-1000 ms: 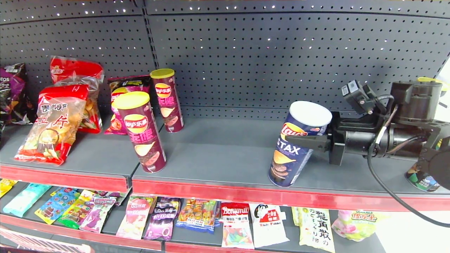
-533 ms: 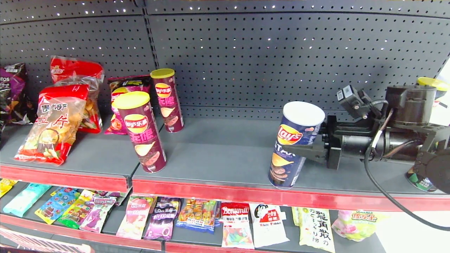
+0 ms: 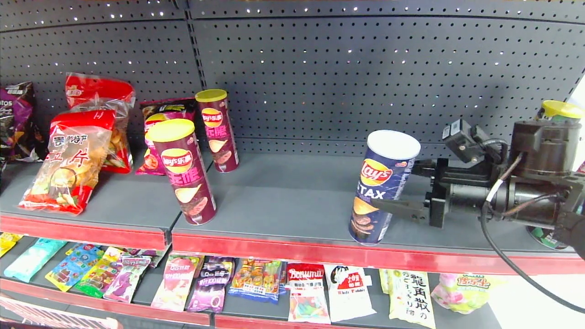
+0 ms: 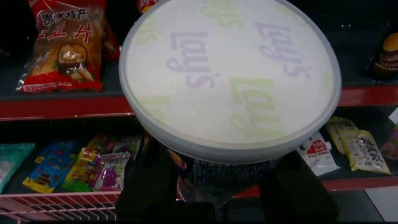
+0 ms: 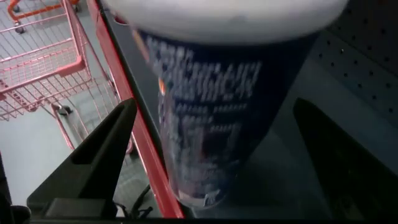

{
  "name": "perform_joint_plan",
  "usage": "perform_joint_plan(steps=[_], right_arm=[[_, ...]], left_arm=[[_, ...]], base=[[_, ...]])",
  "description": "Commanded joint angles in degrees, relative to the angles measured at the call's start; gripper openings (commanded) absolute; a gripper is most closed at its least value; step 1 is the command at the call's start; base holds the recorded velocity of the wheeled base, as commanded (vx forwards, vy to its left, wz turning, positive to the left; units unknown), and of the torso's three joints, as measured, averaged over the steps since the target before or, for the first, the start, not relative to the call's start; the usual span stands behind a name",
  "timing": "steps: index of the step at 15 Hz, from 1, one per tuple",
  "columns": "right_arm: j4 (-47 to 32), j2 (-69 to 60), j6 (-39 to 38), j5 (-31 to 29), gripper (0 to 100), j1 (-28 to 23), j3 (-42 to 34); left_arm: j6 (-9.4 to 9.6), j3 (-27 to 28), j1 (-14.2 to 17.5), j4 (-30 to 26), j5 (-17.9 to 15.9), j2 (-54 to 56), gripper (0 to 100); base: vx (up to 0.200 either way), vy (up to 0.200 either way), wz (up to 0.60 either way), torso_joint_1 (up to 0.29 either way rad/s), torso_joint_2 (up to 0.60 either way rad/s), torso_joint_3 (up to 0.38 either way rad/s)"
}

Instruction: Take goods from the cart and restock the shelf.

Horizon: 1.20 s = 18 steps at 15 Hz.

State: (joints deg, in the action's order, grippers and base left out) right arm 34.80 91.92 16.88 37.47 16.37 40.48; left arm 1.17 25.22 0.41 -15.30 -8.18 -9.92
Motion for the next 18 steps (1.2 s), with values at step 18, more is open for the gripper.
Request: perform_joint_plan(steps=[18], right_arm=[[7.9, -27.5, -13.9, -31.9, 100, 15.5, -21.5]], left_arm=[[-0.03, -0.7, -0.2, 0.5, -1.5, -0.6, 0]], base=[[0.0, 0.0, 0.0, 0.0, 0.0, 0.0]])
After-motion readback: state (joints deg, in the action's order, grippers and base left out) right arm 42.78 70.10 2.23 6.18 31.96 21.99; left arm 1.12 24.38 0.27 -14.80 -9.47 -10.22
